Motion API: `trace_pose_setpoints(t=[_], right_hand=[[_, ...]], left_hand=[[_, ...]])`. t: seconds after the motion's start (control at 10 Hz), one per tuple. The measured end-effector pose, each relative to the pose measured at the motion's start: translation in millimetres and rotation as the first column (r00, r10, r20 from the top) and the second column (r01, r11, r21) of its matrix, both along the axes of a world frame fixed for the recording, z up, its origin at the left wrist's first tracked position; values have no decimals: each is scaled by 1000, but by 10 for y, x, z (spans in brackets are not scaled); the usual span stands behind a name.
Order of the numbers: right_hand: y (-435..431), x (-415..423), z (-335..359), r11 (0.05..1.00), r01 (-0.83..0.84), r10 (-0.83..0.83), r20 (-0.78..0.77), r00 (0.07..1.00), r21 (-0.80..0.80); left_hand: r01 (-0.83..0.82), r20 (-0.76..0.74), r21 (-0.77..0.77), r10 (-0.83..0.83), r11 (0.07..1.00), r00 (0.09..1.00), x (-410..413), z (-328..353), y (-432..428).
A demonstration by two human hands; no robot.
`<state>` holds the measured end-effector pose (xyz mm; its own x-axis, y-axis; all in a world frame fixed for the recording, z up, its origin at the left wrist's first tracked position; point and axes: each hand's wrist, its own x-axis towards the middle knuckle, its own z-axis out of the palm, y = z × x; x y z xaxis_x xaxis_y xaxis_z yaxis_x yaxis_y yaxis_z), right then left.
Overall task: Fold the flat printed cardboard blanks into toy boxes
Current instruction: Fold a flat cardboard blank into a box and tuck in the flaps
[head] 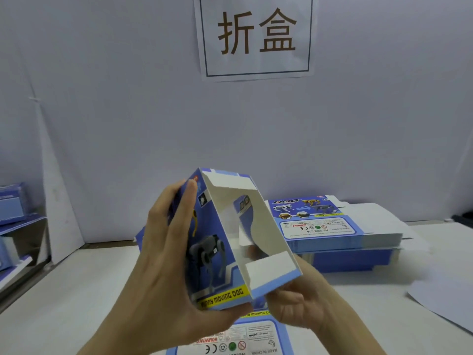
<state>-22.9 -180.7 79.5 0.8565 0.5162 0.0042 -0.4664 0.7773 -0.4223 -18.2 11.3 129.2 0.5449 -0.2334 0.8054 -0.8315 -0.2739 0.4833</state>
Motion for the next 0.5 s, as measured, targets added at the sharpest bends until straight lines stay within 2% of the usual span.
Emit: trace_pose_setpoints(t=[0.1,0.2,0.3,0.4,0.5], right_hand=[[-9,33,69,879,367,-353,104,930,-305],[-139,22,116,575,696,-606,348,715,-430],[-212,-38,150,326,850,-619,586,522,-413],[-225,-74,177,232,895,-653,621,433,-380],[-222,-92,192,241,893,-645,625,440,-380]], left_hand=[[-111,-149,70,120,991,982,89,160,-5],[-128,-26,261,140,957,990,28,157,146],[-331,365,416,178,847,914,-86,32,220],[-307,326,423,174,852,929,-58,-79,226],[-299,280,479,179,825,943,-42,-105,232]])
